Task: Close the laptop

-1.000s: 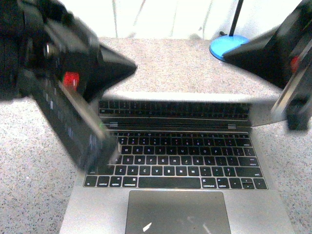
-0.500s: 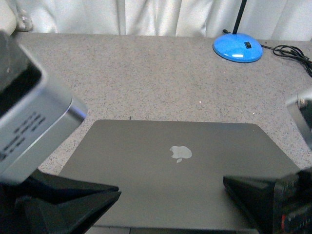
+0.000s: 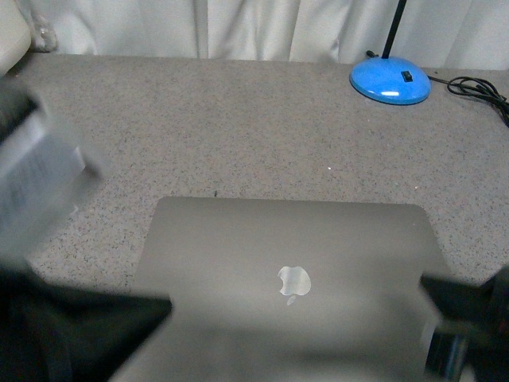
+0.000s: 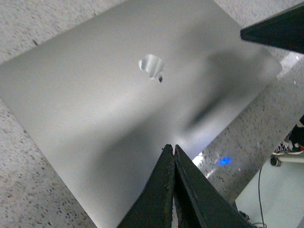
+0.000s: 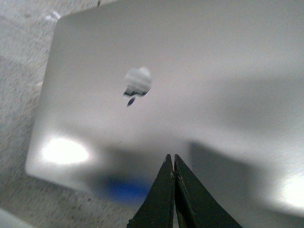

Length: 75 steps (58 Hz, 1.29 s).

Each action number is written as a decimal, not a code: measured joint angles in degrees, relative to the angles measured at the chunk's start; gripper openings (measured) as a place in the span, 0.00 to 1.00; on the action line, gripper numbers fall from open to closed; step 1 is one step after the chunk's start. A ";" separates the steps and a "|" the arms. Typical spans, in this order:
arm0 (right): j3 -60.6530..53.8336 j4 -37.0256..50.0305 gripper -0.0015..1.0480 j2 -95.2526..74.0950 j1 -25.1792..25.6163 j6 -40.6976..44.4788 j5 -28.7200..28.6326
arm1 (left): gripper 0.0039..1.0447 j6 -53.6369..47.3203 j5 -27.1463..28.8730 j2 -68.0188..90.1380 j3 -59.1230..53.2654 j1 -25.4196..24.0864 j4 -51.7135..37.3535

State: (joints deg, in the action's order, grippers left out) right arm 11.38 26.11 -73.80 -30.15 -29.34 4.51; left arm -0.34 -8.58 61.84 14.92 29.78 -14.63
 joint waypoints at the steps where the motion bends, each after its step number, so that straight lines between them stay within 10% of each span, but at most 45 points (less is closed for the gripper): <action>1: 0.79 -0.07 0.01 1.07 1.03 1.60 1.84 | 0.04 0.39 0.20 0.00 0.68 -0.76 -0.15; 20: 6.32 -6.80 0.01 19.26 7.56 20.26 21.09 | 0.04 4.59 -1.16 -9.92 11.02 -18.47 1.33; 33: -2.75 -0.20 0.01 28.13 -2.78 26.99 46.40 | 0.04 7.50 -0.50 -20.90 0.74 -27.50 2.64; 50: -7.50 1.55 0.01 21.31 -15.32 18.21 69.88 | 0.04 10.91 4.42 -35.39 -8.52 -25.75 10.51; 64: -11.69 17.57 0.01 18.91 -15.21 22.60 63.91 | 0.04 6.93 13.77 -53.18 -13.81 -20.72 14.36; 69: -11.82 15.47 0.01 26.97 -11.85 26.75 53.29 | 0.04 3.23 9.35 -60.94 -13.86 -27.63 14.58; 75: -11.72 -9.38 0.01 54.40 0.02 28.52 27.87 | 0.04 1.79 9.09 -61.57 -13.86 -29.44 14.62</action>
State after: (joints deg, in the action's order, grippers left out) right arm -0.34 16.73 -19.40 -30.13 -0.82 32.38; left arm 1.45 0.51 0.27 1.06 0.34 -0.01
